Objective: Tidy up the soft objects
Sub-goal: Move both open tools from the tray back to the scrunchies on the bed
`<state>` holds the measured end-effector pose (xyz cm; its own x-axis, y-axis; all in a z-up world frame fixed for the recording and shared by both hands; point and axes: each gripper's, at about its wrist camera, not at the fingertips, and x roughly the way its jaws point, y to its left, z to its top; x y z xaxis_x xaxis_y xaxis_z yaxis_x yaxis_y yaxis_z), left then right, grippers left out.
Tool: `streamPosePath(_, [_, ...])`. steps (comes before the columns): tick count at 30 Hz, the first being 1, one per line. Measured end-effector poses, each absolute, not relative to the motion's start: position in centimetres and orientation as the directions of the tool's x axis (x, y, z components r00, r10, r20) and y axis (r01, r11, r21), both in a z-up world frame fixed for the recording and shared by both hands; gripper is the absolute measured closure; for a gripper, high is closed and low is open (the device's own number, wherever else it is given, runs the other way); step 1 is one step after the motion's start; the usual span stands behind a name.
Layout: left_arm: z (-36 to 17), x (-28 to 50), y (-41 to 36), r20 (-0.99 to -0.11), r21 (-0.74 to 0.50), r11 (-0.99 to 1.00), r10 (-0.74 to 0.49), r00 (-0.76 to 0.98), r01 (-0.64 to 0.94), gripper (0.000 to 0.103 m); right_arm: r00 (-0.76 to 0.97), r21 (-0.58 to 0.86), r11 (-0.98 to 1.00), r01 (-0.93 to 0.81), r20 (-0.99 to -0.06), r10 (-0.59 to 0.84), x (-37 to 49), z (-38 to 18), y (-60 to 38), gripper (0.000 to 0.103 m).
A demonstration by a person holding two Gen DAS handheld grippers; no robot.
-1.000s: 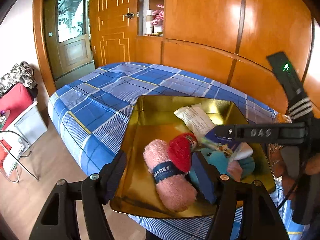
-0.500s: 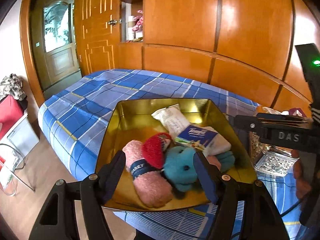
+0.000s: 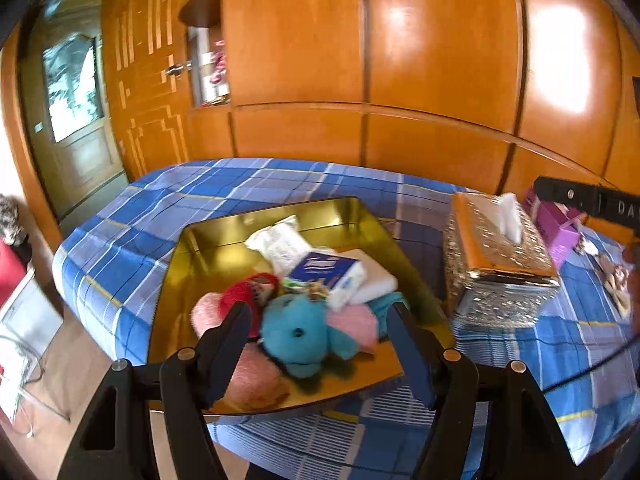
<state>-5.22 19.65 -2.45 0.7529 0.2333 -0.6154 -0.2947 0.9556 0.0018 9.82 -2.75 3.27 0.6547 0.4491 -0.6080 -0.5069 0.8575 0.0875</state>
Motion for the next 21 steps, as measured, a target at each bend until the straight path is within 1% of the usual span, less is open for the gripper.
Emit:
streamPosePath(7, [-1.6,-4.3,15.3,-0.610,0.037,0.988,0.144,0.779,-0.153,0.032,0.718,0.066,0.920,-0.387,-0.605,0.345,10.2,3.3,-9.9,0.033])
streamPosePath(11, [-1.0,-3.6,12.3,-0.607,0.056,0.997,0.073,0.791,-0.049,0.032,0.733,0.067,0.959,-0.274,-0.632,0.253,11.0,2.2,-15.1,0.033])
streamPosePath(14, [-0.5,-2.7,9.7,-0.608,0.071,0.997,0.012,0.794,0.039,0.032,0.730,0.090,0.986,-0.142,-0.663,0.166,12.1,0.9,-20.2,0.033])
streamPosePath(18, [0.5,-1.7,5.9,-0.601,0.102,0.981,-0.070,0.796,0.163,0.032,0.713,0.140,0.984,0.107,-0.701,0.022,13.2,-0.5,-29.1,0.033])
streamPosePath(21, [1.1,-0.7,3.2,-0.597,0.118,0.963,-0.126,0.792,0.242,0.032,0.681,0.194,0.929,0.315,-0.728,-0.078,13.5,-1.7,-36.3,0.033])
